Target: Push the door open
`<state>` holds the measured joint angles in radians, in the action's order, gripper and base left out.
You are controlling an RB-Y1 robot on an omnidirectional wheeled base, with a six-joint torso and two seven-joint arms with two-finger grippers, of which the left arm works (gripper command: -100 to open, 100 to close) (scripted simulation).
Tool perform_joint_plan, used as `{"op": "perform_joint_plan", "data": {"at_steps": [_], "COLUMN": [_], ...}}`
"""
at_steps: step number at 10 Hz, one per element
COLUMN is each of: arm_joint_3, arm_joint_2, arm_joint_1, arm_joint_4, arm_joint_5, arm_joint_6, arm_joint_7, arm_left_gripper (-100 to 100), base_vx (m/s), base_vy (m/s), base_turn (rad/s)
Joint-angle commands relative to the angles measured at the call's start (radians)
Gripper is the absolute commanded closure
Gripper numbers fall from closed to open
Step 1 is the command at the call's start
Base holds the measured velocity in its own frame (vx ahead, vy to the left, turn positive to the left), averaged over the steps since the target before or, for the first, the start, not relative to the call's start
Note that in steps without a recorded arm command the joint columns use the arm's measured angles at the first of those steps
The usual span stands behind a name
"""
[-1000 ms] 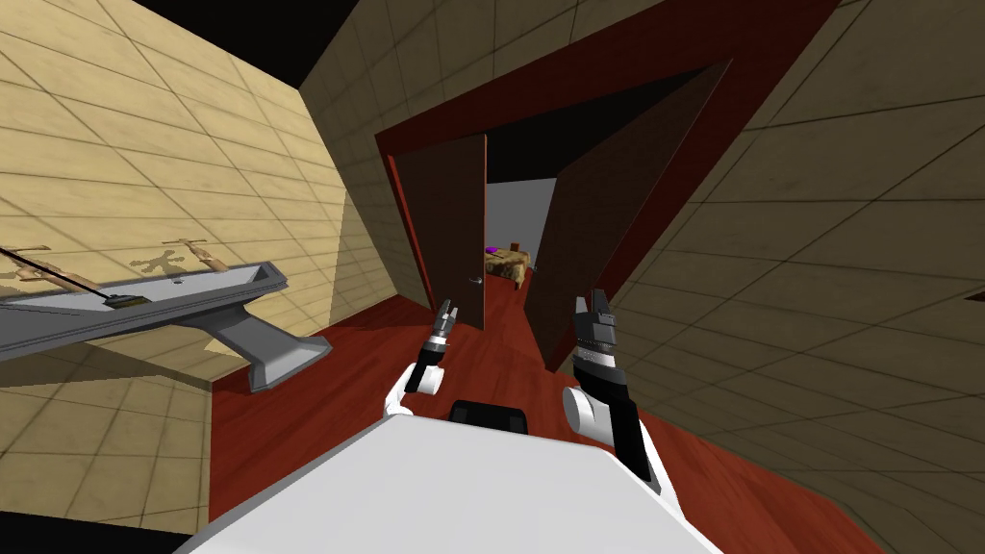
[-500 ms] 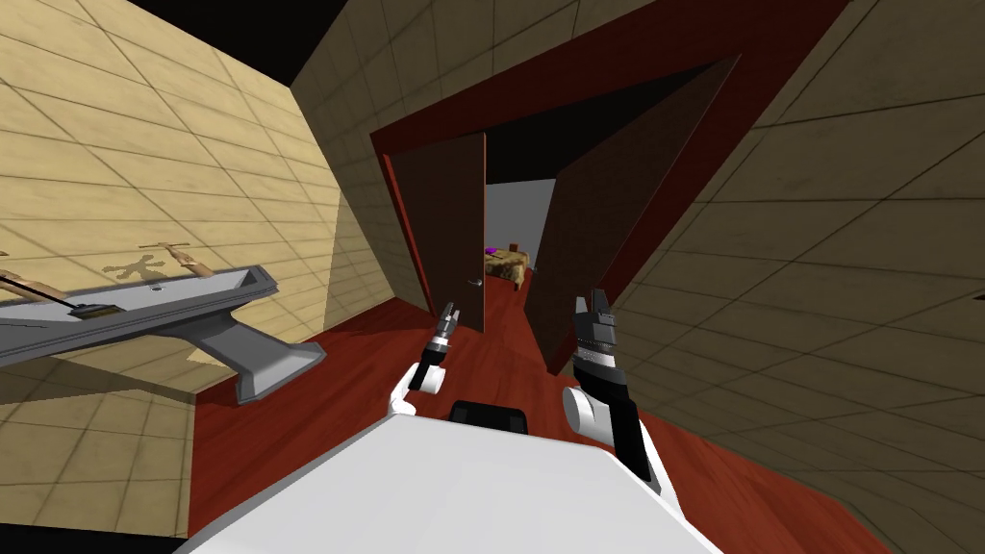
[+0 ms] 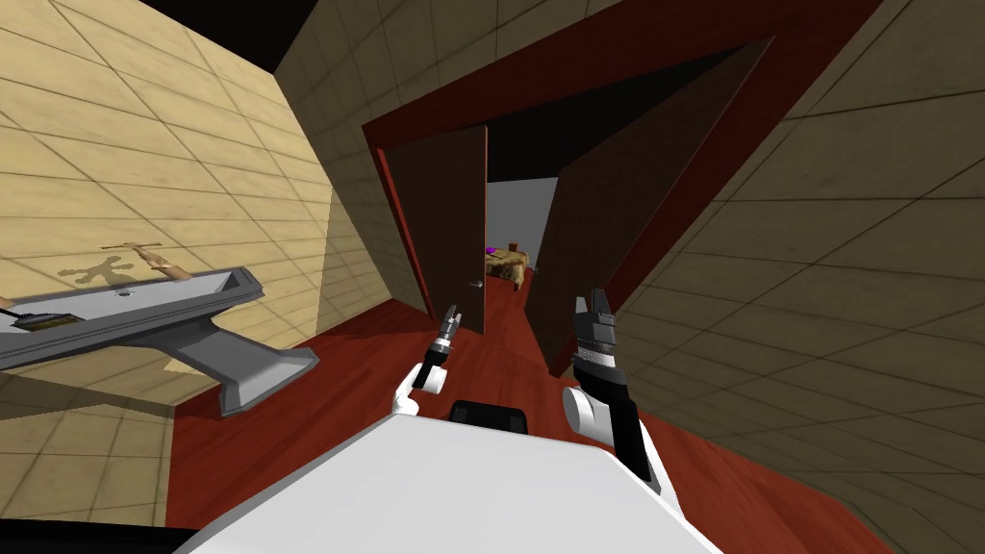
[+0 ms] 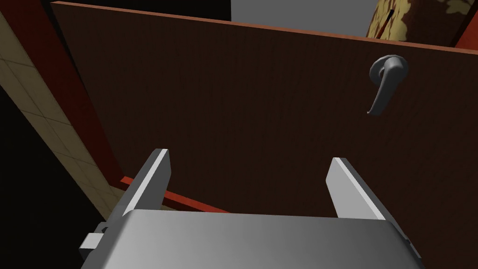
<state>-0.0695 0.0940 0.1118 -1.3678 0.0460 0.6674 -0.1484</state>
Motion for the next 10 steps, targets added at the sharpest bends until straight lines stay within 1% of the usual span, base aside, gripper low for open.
{"op": "perform_joint_plan", "data": {"at_steps": [1, 4, 10], "arm_joint_3": [-0.001, -0.003, -0.007], "arm_joint_2": [0.002, 0.004, 0.006], "arm_joint_1": [-0.016, -0.055, -0.130], "arm_joint_4": [0.043, 0.140, 0.326], "arm_joint_5": [0.001, 0.003, 0.008], "arm_joint_6": [0.011, 0.030, 0.068], "arm_joint_7": [-0.001, -0.002, -0.004], "arm_left_gripper": [-100, -100, -100], "base_vx": [0.060, 0.084, 0.089], "base_vy": [0.039, 0.062, 0.079], "base_turn": [-0.021, -0.043, -0.043]}}
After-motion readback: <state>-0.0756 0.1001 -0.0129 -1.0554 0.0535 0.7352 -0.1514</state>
